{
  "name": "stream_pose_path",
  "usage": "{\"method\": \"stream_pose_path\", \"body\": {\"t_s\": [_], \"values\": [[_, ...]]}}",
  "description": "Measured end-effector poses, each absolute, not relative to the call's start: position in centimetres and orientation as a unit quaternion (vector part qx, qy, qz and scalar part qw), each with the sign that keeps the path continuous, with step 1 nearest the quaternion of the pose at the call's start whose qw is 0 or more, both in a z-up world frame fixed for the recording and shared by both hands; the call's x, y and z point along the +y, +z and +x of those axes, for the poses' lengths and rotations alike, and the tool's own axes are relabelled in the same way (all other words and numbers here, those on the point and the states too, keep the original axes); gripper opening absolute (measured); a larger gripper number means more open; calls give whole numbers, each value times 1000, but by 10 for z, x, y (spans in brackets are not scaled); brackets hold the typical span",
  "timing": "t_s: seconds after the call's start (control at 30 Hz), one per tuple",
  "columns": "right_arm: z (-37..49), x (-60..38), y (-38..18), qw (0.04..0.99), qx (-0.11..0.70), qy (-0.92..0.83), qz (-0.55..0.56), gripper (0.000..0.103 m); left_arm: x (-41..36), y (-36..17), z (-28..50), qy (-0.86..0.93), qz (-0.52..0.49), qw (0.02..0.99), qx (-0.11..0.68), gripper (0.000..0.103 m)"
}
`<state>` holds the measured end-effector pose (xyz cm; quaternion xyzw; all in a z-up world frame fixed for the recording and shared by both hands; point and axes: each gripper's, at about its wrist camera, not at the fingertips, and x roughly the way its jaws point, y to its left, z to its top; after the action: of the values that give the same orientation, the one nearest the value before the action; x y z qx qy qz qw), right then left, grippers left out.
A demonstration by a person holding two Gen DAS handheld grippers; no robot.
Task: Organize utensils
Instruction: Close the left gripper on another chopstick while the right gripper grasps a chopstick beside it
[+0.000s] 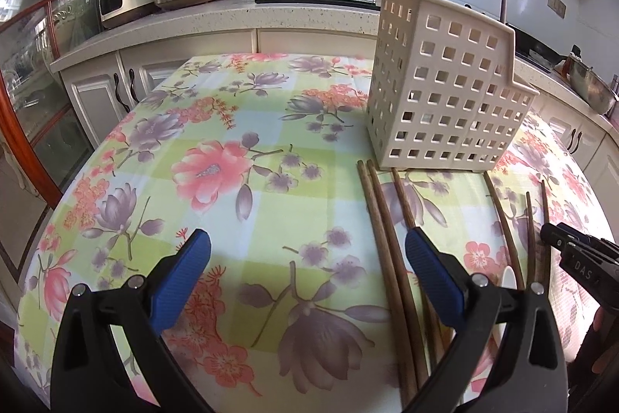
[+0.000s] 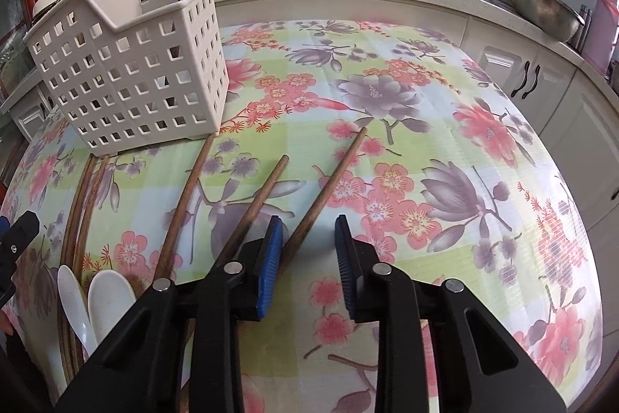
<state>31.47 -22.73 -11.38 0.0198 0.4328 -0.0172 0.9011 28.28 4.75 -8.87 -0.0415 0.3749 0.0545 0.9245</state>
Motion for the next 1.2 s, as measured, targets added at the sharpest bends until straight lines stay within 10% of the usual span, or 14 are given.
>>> {"method": "stream_pose_path", "body": {"t_s": [0.33, 1.2], "values": [[325, -241, -115, 898, 439, -16, 25, 15, 44, -92, 286, 52, -42, 920, 386, 97], [322, -255, -116, 899, 436, 11, 34, 11, 38, -109, 319, 27, -54, 899, 434, 46]]}}
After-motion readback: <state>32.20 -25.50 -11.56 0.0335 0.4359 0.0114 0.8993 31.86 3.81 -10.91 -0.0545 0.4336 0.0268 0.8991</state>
